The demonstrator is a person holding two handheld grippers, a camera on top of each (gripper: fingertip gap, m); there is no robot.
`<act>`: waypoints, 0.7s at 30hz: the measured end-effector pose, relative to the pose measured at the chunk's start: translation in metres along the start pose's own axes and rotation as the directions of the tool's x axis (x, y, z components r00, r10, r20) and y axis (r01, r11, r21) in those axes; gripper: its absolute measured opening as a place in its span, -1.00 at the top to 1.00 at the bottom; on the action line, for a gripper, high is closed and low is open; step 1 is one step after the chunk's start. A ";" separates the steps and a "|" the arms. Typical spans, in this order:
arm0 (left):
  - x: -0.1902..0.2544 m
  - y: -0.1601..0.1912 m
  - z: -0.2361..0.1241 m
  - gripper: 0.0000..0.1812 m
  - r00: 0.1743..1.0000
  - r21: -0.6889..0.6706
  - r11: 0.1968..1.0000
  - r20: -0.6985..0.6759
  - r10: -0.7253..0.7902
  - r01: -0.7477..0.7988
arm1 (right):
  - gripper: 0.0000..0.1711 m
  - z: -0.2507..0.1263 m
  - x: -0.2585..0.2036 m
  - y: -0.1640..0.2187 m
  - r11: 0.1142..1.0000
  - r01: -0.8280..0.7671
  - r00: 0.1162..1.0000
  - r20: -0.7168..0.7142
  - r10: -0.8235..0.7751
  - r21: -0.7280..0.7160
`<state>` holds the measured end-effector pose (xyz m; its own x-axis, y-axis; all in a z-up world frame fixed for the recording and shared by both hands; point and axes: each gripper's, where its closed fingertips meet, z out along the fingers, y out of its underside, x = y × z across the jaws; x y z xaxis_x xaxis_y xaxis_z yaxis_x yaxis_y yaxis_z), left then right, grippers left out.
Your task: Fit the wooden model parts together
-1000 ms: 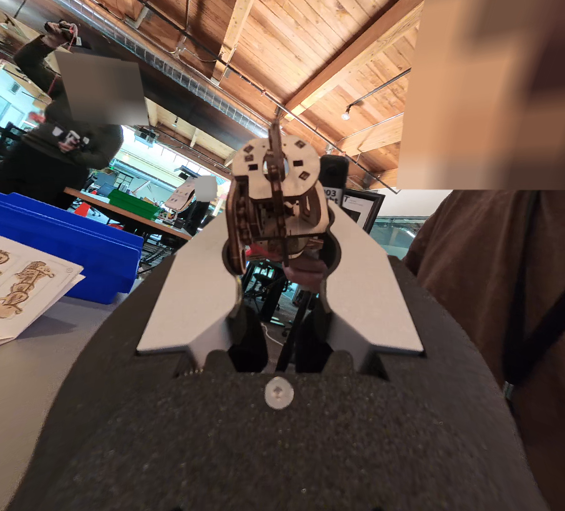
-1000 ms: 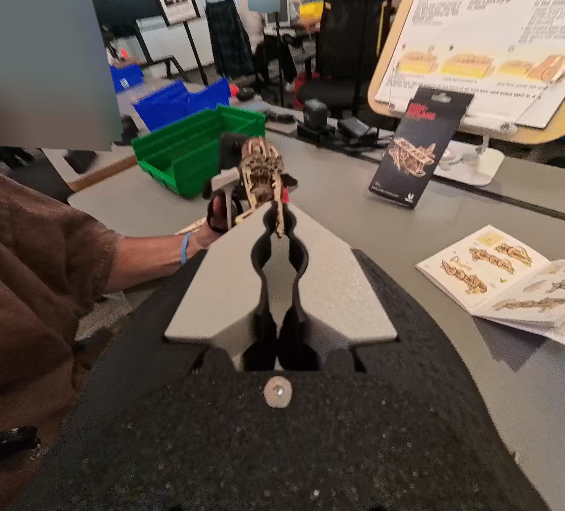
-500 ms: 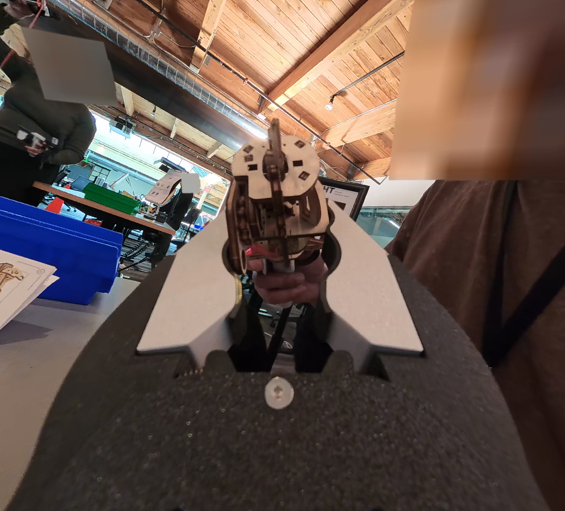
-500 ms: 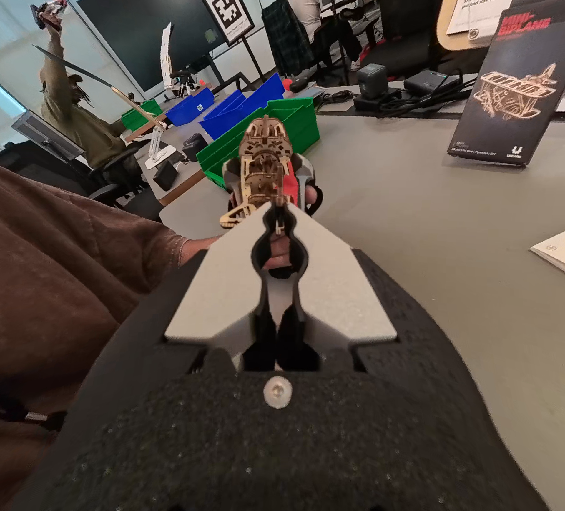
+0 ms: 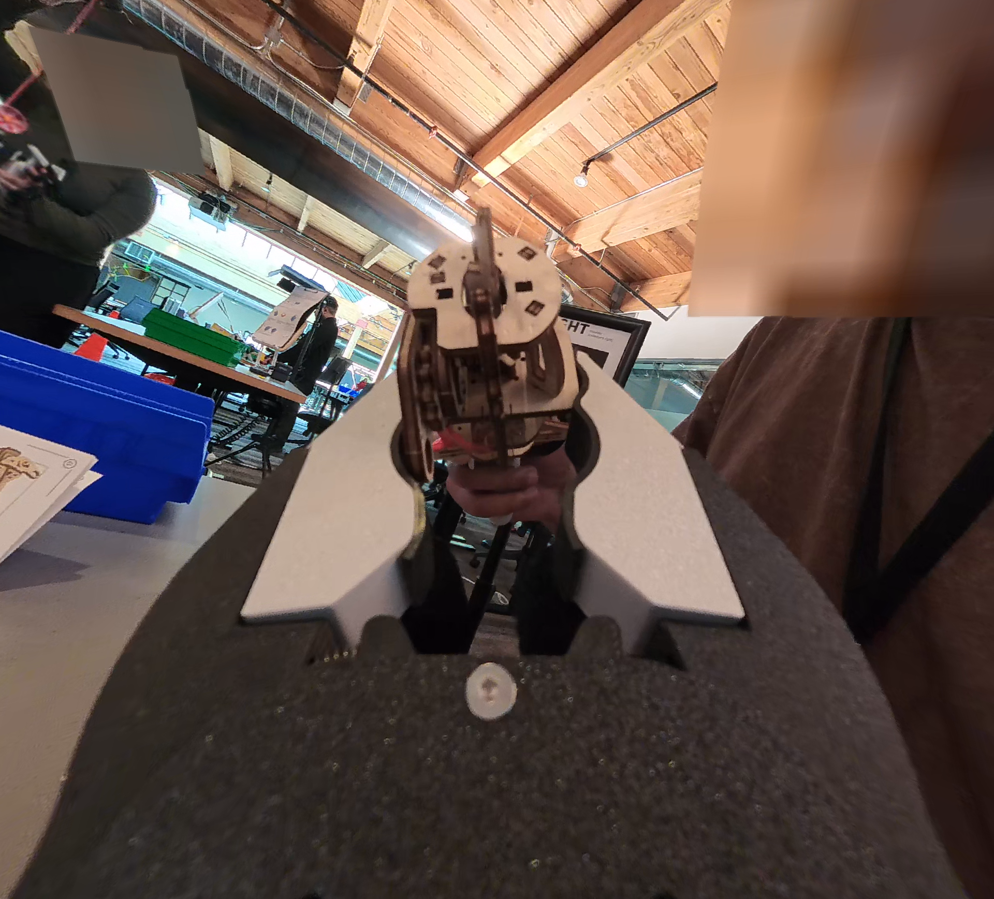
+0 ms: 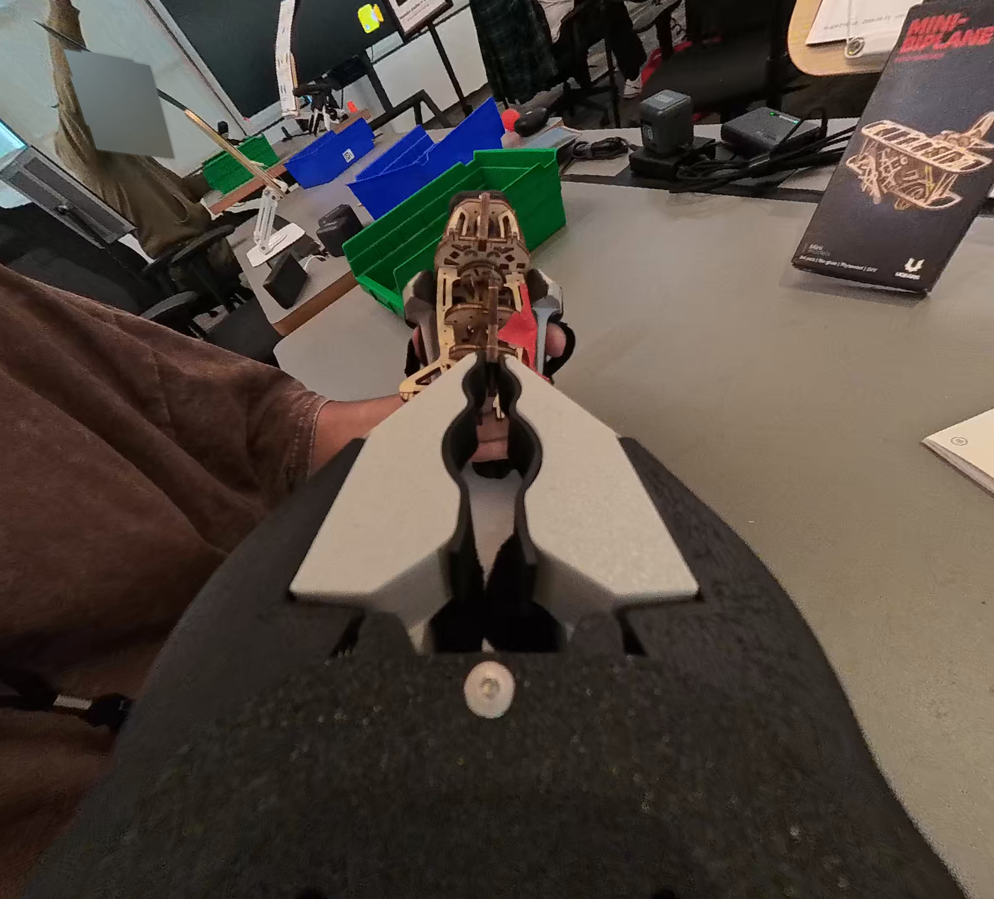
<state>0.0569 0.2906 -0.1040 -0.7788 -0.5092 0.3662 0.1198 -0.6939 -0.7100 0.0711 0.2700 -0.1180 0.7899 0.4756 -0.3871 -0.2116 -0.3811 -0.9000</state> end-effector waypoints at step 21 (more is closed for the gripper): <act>-0.004 0.009 0.002 0.46 0.996 -0.025 0.996 -0.013 -0.087 0.087 | 0.97 -0.002 -0.001 0.011 0.989 -0.147 0.989 -0.001 0.147 0.000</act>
<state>0.0622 0.2855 -0.1109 -0.7944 -0.4400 0.4187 0.0361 -0.7223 -0.6906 0.0692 0.2636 -0.1274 0.7505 0.4140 -0.5151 -0.3256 -0.4466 -0.8334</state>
